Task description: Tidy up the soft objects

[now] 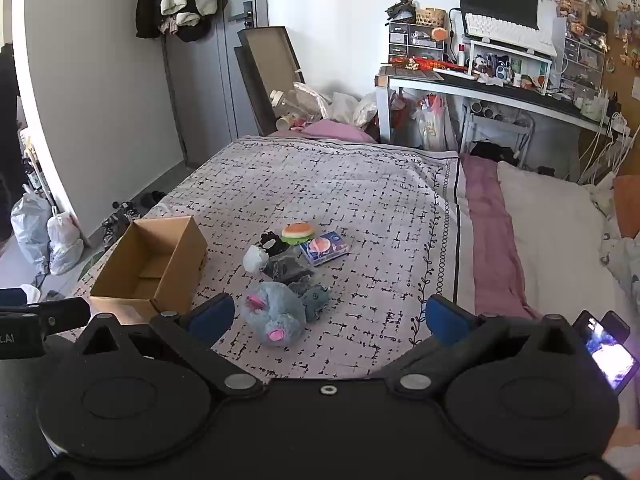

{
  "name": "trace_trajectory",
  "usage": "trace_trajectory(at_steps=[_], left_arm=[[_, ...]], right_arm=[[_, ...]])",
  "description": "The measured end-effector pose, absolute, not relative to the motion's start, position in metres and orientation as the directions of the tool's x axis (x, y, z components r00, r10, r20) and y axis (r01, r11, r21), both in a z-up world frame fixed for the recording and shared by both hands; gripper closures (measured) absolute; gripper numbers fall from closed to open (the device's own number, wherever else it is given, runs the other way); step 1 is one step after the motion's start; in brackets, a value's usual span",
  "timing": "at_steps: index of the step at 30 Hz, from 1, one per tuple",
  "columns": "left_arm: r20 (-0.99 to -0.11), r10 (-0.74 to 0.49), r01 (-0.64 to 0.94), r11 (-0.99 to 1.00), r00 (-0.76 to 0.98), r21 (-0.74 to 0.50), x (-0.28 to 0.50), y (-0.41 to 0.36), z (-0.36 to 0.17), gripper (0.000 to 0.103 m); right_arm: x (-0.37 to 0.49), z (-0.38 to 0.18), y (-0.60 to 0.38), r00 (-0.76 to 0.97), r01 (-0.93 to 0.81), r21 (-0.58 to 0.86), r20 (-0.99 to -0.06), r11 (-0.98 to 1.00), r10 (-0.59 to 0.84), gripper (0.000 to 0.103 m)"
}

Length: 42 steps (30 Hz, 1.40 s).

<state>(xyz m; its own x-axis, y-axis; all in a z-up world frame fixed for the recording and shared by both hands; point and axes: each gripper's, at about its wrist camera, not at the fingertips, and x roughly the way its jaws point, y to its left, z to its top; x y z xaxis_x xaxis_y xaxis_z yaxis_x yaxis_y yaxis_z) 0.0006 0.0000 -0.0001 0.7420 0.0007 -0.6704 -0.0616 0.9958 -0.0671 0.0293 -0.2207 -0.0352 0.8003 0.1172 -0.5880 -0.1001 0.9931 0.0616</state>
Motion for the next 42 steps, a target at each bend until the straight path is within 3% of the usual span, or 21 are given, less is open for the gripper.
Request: trace_trajectory(at_steps=[42], left_arm=[[-0.648, -0.008, -0.066, 0.994, 0.762, -0.09, -0.013, 0.005, 0.007, 0.001]], right_arm=[[0.019, -0.028, -0.217, 0.81, -0.131, 0.043, -0.571, 0.99, 0.132, 0.0]])
